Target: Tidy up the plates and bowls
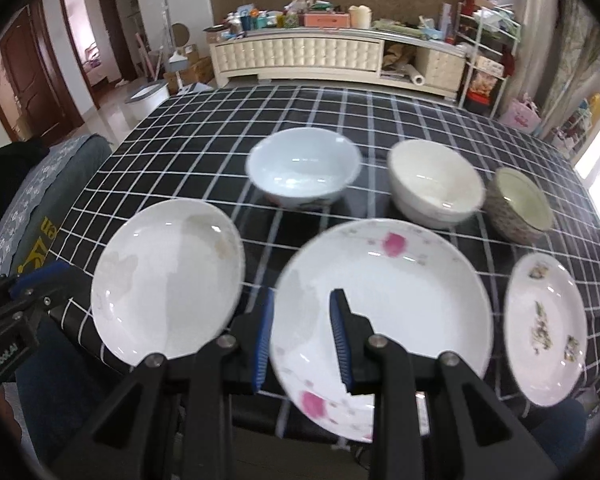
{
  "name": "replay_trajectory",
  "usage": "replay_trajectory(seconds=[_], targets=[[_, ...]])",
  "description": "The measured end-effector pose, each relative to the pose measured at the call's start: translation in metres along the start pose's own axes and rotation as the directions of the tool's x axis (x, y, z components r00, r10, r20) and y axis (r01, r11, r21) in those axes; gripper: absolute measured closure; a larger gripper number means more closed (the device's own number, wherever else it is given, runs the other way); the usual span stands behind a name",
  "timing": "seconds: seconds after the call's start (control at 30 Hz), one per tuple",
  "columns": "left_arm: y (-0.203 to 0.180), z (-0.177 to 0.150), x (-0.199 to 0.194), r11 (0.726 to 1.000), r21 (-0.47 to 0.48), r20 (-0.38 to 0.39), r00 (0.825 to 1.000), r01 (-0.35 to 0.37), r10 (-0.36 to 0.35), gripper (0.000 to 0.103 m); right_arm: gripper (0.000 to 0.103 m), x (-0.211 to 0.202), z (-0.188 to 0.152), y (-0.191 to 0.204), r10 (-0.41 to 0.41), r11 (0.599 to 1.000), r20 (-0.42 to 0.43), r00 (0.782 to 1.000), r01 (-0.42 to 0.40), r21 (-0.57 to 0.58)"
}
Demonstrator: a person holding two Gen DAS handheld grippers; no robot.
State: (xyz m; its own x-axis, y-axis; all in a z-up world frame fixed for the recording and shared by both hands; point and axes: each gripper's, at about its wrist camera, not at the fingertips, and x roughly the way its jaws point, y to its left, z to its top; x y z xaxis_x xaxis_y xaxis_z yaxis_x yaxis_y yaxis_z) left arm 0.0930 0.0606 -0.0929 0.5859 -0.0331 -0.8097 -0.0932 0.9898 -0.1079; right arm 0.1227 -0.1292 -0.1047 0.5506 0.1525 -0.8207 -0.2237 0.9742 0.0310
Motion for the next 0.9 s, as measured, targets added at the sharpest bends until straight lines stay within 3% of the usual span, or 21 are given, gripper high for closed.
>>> replay_trajectory(seconds=[0.47,0.73,0.8,0.9], targets=[[-0.089,-0.002,0.035,0.992,0.088,-0.089,0.993,0.090,-0.082,0.083,0.070,-0.012,-0.028,-0.087,-0.098,0.987,-0.030,0.995,0.101,0.127],[-0.108,0.005,0.069,0.991,0.078,-0.161,0.983,0.105,-0.092,0.078,0.069,0.000,-0.035,-0.124,-0.096,0.976,-0.074,0.993,0.109,0.188],[-0.112,0.007,0.077,0.991,0.080,-0.172,0.981,0.103,-0.089,0.071,0.067,0.006,-0.036,-0.133,-0.090,0.973,-0.088,0.992,0.106,0.206],[-0.116,0.010,0.089,0.991,0.082,-0.191,0.978,0.102,-0.085,0.070,0.061,0.014,-0.036,-0.143,-0.076,0.969,-0.106,0.991,0.099,0.227]])
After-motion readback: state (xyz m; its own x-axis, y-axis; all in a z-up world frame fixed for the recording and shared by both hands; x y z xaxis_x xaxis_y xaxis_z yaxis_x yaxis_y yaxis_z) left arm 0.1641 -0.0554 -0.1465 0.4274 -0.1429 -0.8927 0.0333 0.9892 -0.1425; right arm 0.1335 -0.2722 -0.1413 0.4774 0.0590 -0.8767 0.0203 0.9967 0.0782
